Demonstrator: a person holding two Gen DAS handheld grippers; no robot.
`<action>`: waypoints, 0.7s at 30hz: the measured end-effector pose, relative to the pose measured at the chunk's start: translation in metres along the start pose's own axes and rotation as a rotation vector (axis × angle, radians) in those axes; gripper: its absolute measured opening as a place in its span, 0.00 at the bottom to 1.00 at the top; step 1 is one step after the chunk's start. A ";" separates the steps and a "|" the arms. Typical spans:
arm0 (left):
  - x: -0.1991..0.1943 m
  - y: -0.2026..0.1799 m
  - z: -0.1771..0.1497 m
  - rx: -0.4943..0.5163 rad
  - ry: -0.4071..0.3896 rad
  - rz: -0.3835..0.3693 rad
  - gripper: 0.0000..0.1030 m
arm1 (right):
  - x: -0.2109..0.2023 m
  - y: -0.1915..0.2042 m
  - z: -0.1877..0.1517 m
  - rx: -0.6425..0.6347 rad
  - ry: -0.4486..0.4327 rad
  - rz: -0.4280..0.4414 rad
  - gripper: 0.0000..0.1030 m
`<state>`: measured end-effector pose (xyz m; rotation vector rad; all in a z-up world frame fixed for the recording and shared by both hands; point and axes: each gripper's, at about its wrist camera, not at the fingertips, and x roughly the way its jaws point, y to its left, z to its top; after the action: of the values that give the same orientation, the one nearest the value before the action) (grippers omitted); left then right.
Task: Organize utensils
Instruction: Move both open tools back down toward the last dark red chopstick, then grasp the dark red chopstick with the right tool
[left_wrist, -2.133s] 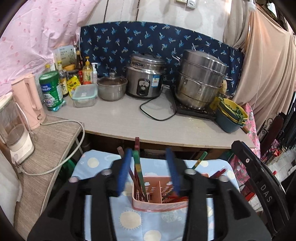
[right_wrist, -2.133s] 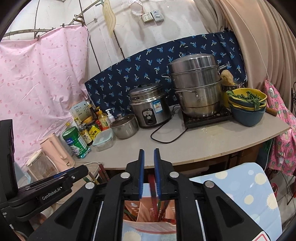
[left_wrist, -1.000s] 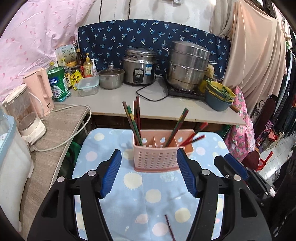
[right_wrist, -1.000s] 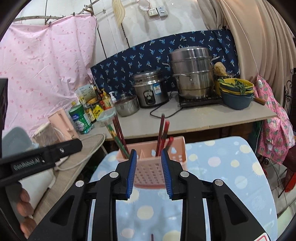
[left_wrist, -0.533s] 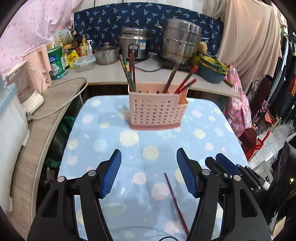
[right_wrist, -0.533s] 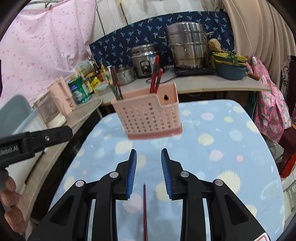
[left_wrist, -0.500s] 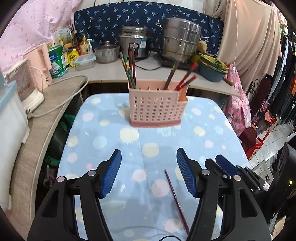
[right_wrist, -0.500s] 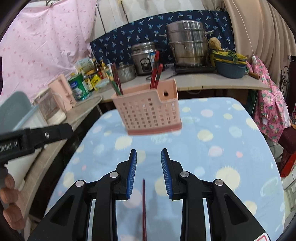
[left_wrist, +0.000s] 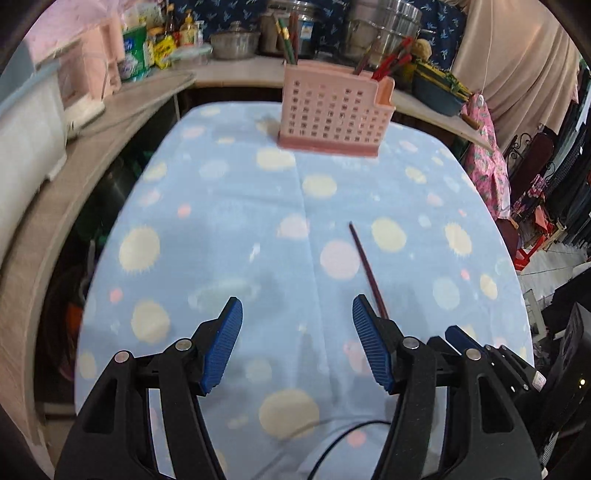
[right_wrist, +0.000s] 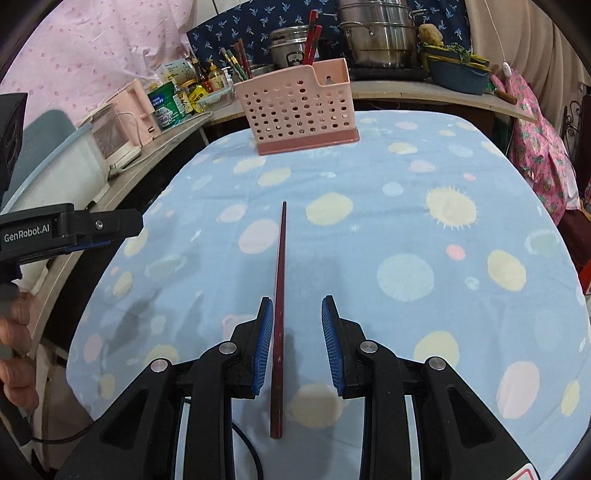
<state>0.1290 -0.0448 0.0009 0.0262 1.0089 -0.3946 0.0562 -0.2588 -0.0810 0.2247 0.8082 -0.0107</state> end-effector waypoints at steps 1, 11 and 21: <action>-0.001 0.000 -0.007 -0.003 0.009 -0.004 0.57 | -0.001 0.000 -0.006 0.002 0.007 0.002 0.26; -0.002 -0.002 -0.066 0.008 0.059 0.020 0.57 | -0.006 0.010 -0.045 -0.011 0.048 0.011 0.26; 0.002 -0.004 -0.084 0.028 0.061 0.058 0.57 | -0.005 0.015 -0.068 -0.036 0.054 -0.013 0.24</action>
<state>0.0596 -0.0320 -0.0453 0.0936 1.0598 -0.3564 0.0057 -0.2310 -0.1202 0.1865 0.8629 -0.0025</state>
